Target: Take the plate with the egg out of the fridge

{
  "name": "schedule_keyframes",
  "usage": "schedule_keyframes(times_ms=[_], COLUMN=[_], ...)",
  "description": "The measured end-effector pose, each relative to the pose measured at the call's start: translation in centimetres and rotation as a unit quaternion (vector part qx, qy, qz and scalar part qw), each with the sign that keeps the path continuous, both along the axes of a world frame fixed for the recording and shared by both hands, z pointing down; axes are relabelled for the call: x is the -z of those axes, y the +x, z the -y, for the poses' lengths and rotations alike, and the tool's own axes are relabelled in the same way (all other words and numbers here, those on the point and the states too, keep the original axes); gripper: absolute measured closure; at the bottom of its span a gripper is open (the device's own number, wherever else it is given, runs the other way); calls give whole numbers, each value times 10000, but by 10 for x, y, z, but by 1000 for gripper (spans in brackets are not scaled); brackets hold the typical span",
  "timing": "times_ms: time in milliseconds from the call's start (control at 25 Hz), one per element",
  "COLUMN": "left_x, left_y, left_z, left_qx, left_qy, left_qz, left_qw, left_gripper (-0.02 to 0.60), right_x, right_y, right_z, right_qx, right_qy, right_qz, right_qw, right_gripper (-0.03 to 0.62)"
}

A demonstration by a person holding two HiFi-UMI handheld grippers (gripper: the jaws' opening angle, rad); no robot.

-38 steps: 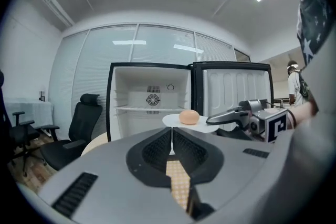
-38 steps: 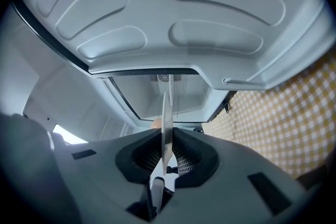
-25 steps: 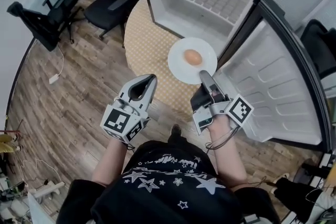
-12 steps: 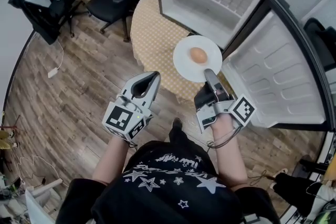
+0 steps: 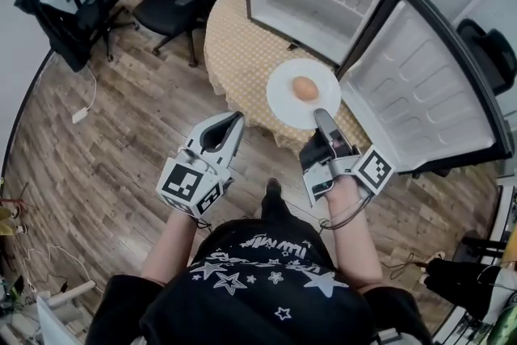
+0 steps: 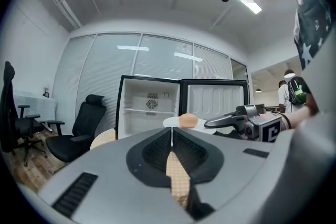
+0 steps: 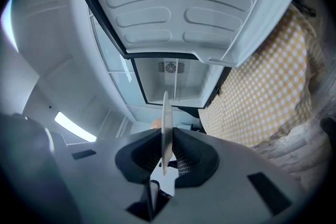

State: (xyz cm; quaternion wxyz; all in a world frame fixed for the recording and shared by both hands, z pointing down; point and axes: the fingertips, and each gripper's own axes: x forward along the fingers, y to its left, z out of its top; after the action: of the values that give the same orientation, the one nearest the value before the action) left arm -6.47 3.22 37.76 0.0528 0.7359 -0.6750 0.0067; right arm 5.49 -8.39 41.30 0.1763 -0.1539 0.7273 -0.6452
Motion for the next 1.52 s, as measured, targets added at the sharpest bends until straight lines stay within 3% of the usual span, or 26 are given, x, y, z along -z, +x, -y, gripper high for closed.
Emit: schedule_keyframes(times_ms=[600,1160,1360,1520], left_x=[2,3,-5,-7], left_y=[47,50,56,53], left_z=[-96,-84,-129,-130], left_qx=[-139,-323,-306,-237], left_qy=[176,7,128,107], left_qz=[16,-71,-2,28], left_qw=[9997,9995,9994,9997], left_gripper=[566,566,566,566], right_x=[1,-4,-10,-12], right_y=[53,56,66,66], right_z=[-102,-107,-149,-151], right_qx=[-113,-169,-231,-228], right_qy=[71,-147,-64,-107], right_qz=[18,-114,-70,-105], right_qw=[9999,9997,9997,9996], right_gripper=[537,537,539,537])
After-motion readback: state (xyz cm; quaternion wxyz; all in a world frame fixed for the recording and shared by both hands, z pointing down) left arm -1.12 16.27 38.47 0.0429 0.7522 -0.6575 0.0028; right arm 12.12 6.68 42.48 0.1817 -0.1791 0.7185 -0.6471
